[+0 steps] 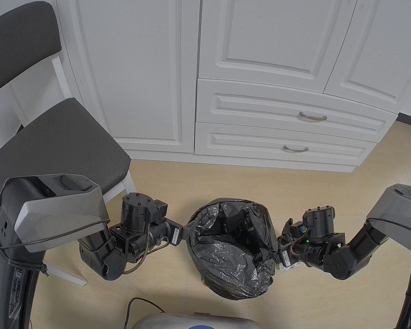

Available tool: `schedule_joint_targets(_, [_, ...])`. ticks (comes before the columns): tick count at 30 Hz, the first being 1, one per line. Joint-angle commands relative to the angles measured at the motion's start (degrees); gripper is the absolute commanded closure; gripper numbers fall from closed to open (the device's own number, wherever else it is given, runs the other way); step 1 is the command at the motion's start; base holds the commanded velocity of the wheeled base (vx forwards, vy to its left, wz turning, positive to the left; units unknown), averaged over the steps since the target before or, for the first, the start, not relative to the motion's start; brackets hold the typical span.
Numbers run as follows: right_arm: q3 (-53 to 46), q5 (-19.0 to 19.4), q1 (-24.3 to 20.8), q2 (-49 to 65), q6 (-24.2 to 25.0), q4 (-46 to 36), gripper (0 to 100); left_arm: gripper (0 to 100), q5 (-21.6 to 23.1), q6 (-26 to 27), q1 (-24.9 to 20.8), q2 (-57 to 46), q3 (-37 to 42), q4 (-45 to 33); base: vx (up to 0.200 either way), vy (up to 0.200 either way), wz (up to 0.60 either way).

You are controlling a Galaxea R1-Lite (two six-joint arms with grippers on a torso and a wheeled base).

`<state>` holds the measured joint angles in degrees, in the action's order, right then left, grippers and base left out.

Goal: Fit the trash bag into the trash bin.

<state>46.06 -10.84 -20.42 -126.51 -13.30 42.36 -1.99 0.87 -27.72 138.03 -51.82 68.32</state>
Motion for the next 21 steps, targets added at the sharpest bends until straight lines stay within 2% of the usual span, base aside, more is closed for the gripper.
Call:
schedule_joint_targets(1, [-1.1, 0.0, 0.7, 0.8, -0.5, 0.0, 0, 0, 0.0, 0.0, 0.1, 0.4, 0.1, 0.2, 0.0, 0.0, 0.0])
schedule_joint_targets(2, [-2.1, 0.1, 1.5, 0.6, -3.3, 0.0, 0, 0, 0.0, 0.1, 0.0, 0.3, 0.1, 0.2, 0.0, 0.0, 0.0])
schedule_joint_targets(6, [-3.1, 0.0, 2.3, 0.7, -5.1, -0.1, 0, 0, 0.0, 0.1, 0.0, 0.3, 0.1, 0.3, 0.0, 0.0, 0.0])
schedule_joint_targets(11, [-4.6, 0.2, 4.7, 0.6, -10.3, 0.0, 0, 0, 0.0, 0.1, 0.0, 0.3, 0.1, 0.3, 0.0, 0.0, 0.0])
schedule_joint_targets(21, [-3.0, 0.3, 5.1, -3.5, -10.5, 0.0, 0, 0, 0.0, 0.1, -0.1, 0.3, 0.1, 0.4, 0.0, 0.0, 0.0])
